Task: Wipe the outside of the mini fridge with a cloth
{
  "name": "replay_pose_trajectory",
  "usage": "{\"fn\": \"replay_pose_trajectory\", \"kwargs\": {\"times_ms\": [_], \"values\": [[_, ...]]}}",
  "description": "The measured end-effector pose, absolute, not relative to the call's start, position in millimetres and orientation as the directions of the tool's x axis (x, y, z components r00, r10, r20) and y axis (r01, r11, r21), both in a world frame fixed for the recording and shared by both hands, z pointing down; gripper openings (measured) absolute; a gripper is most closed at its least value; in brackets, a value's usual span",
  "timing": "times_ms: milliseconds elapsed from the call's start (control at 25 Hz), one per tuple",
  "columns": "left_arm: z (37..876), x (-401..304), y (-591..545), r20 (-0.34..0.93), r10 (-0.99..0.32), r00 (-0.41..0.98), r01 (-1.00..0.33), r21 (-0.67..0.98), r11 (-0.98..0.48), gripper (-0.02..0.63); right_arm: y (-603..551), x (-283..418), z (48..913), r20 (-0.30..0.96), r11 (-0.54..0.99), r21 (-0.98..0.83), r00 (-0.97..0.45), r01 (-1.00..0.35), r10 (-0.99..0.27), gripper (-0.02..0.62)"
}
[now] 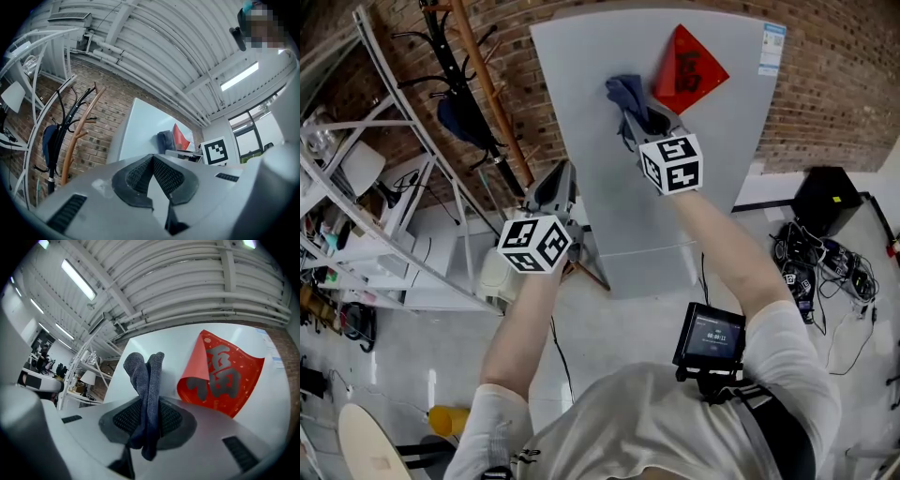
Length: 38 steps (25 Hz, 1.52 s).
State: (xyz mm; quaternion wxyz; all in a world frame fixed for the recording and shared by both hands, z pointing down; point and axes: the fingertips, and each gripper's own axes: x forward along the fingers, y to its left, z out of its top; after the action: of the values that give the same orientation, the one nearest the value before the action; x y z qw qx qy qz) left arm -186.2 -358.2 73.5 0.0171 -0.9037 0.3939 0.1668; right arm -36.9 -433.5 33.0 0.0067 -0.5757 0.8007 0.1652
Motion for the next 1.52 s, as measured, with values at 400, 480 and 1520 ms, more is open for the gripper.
{"fn": "replay_pose_trajectory", "kwargs": {"times_ms": [400, 480, 1520], "values": [[72.4, -150.4, -356.4, -0.312, -0.691, 0.652, -0.7, 0.103, -0.707, 0.005, -424.5, -8.5, 35.1, -0.19, 0.283, 0.261, -0.336, -0.923, -0.922, 0.08], [72.7, -145.0, -357.2, -0.31, -0.689, 0.655, -0.698, 0.103, -0.709, 0.005, -418.6, -9.1, 33.6, -0.202, 0.299, 0.267, -0.357, -0.916, -0.912, 0.08], [69.2, -21.3, -364.4, -0.31, -0.71, 0.632, -0.72, 0.104, -0.686, 0.005, -407.9, 124.1, 12.0, -0.296, 0.304, 0.275, -0.381, -0.912, -0.876, 0.08]]}}
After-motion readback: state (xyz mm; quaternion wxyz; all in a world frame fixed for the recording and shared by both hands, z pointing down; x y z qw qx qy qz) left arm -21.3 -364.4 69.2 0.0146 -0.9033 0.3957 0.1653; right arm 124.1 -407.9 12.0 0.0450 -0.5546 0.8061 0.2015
